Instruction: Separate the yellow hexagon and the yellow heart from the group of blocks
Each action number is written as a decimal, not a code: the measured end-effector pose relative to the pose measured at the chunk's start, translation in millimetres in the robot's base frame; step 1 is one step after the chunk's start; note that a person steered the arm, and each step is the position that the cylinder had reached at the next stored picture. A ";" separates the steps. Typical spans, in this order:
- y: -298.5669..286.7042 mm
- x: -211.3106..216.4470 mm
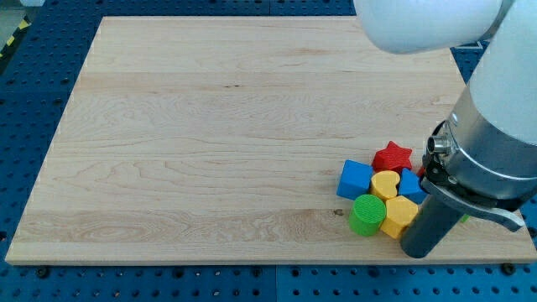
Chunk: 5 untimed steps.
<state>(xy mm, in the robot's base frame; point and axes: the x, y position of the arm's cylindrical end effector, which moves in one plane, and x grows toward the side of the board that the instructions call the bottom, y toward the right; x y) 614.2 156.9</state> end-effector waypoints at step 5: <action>-75.8 -96.1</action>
